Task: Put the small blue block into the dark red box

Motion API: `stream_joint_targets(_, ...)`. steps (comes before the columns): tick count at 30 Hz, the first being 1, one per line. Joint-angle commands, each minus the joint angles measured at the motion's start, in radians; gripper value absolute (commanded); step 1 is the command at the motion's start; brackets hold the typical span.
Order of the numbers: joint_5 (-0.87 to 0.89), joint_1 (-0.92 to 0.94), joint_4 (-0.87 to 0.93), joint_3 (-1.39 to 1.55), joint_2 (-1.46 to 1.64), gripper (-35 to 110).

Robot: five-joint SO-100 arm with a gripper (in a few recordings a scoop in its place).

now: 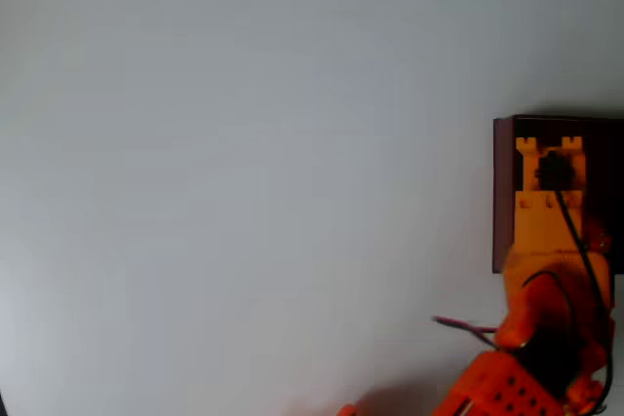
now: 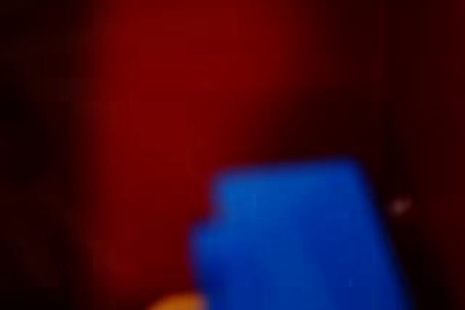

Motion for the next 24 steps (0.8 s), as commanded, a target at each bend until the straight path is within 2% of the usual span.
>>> stream_joint_targets(1, -0.026, 0.072, 0.000, -0.115, -0.120, 0)
stream_joint_targets(7, -0.031, 0.103, 0.028, -0.247, -0.321, 15)
stream_joint_targets(13, -0.066, 0.091, 0.078, -0.293, -0.337, 23)
stream_joint_targets(18, -0.158, 0.043, 0.202, -0.290, -0.198, 21)
stream_joint_targets(24, -0.253, -0.044, 0.419, -0.199, 0.146, 0)
